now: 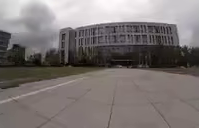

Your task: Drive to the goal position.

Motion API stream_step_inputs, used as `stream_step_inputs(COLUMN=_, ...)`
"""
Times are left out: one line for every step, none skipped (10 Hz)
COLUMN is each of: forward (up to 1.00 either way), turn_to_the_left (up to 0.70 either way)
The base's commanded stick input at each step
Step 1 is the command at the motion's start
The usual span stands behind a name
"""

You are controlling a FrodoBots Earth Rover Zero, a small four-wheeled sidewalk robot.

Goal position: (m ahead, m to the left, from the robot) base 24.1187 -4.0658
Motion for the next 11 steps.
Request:
stream_step_inputs(forward=0.7, turn_to_the_left=-0.22)
stream_step_inputs(forward=0.7, turn_to_the_left=-0.35)
stream_step_inputs(forward=0.7, turn_to_the_left=-0.35)
stream_step_inputs(forward=0.7, turn_to_the_left=-0.35)
stream_step_inputs(forward=0.7, turn_to_the_left=-0.07)
stream_step_inputs(forward=0.7, turn_to_the_left=0.0)
stream_step_inputs(forward=0.7, turn_to_the_left=0.0)
stream_step_inputs(forward=0.7, turn_to_the_left=0.0)
stream_step_inputs(forward=0.7, turn_to_the_left=0.0)
stream_step_inputs(forward=0.7, turn_to_the_left=0.0)
stream_step_inputs(forward=0.7, turn_to_the_left=0.0)
